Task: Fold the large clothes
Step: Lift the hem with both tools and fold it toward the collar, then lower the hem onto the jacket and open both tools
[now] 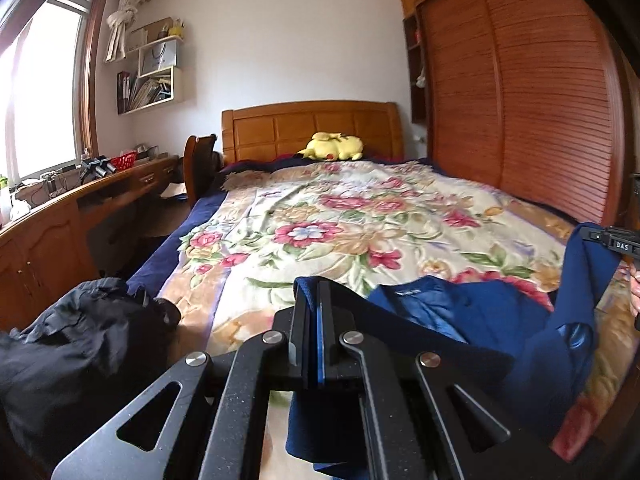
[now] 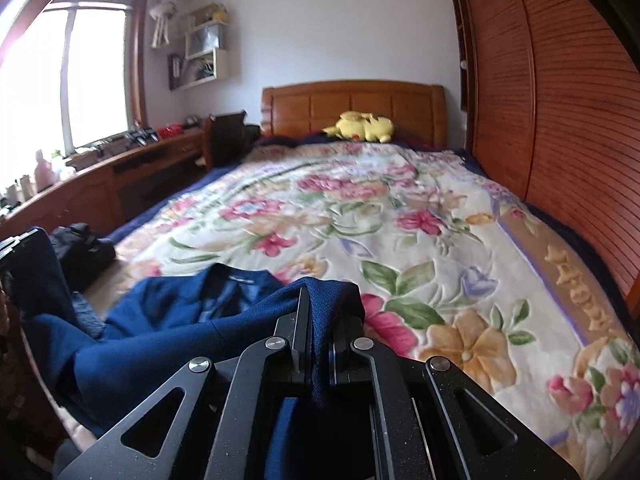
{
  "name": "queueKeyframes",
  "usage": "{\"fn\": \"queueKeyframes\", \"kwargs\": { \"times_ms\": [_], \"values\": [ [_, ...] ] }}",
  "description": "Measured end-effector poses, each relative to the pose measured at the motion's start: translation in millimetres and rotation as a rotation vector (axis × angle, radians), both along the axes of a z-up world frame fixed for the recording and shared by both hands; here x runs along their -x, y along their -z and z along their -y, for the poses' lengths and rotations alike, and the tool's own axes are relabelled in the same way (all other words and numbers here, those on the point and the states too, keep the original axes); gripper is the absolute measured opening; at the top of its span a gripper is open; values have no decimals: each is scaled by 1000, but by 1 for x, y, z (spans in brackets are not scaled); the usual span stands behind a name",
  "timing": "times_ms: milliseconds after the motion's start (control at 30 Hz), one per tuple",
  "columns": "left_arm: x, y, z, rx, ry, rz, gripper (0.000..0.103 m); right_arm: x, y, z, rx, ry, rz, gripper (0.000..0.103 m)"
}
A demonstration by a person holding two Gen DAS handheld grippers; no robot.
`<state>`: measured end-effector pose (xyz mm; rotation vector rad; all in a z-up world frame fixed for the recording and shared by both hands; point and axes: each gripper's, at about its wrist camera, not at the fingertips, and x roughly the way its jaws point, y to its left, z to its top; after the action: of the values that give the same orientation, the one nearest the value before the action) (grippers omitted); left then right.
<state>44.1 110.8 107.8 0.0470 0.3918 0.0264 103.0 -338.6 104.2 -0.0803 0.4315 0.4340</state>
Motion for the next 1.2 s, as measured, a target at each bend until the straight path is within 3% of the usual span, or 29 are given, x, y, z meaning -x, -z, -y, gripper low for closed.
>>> {"fn": "queueKeyframes", "kwargs": {
  "times_ms": [300, 567, 767, 833, 867, 933, 967, 1033, 1200],
  "values": [
    [-91, 4, -9, 28, -46, -41, 3, -74, -20, -57, 95, 37, -10, 5],
    [-147, 15, -6, -30, -77, -71, 3, -139, 1, -82, 146, 108, -32, 5],
    [-161, 47, -4, -14, -40, -174, 4, -156, 31, -104, 194, 91, -123, 8],
    [-158, 54, -2, -14, -20, -199, 15, -153, 35, -108, 199, 87, -154, 14],
    [-153, 54, -1, -15, -12, -201, 21, -152, 35, -108, 200, 86, -159, 22],
    [-145, 50, 1, -13, 1, -184, 47, -146, 27, -108, 215, 119, -122, 53],
    [-138, 45, 2, -4, 14, -173, 52, -141, 22, -106, 219, 131, -98, 69],
    [-125, 35, 5, 30, 42, -156, 70, -129, 10, -105, 230, 142, -59, 71],
    [-85, 26, 15, 93, 80, -117, 80, -89, 0, -124, 224, 9, -34, 71]
  ]
}}
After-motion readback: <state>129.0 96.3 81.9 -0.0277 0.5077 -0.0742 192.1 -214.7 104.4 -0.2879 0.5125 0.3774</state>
